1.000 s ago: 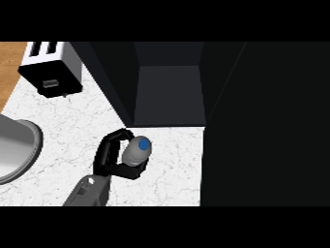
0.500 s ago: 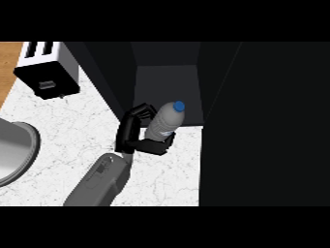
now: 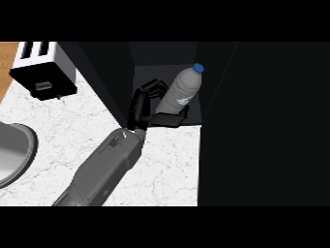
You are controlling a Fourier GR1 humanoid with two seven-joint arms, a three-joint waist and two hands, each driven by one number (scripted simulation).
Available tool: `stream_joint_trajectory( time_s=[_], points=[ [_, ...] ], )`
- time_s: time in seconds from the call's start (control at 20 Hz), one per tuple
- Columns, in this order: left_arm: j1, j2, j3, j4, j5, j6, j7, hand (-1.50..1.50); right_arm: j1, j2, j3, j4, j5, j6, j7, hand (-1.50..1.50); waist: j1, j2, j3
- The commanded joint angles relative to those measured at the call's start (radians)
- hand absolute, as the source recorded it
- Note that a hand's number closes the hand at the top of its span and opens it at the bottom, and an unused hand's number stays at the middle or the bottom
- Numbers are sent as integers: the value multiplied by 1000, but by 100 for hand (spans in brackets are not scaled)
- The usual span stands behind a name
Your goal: Pick up the bottled water, place it into the cabinet and close the cabinet
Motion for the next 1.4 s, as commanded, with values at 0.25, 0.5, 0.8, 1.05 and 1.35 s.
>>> stream_joint_trajectory(
  time_s=[0.25, 0.5, 0.8, 1.05, 1.35],
  points=[
    [-203, 0, 51, 245, 60, 109, 19, 150, 37, -15, -22, -115, -71, 19, 35, -150, -13, 11, 0],
    [-295, 12, 53, 406, -2, 238, 12, 150, 43, -21, -31, -74, -48, 47, -18, -150, -27, 16, 0],
    [-406, 12, 33, 556, -65, 354, 62, -150, 40, -28, -55, -69, -81, 67, -25, -150, -27, 18, 0],
    [-450, 4, 58, 605, -69, 398, 20, -150, 13, -26, -85, -48, -113, 83, -30, -150, -33, 26, 0],
    [-417, 16, 175, 463, 25, 276, -186, -150, 16, -32, -83, -60, -96, 100, -25, -150, -24, 27, -3]
  ],
)
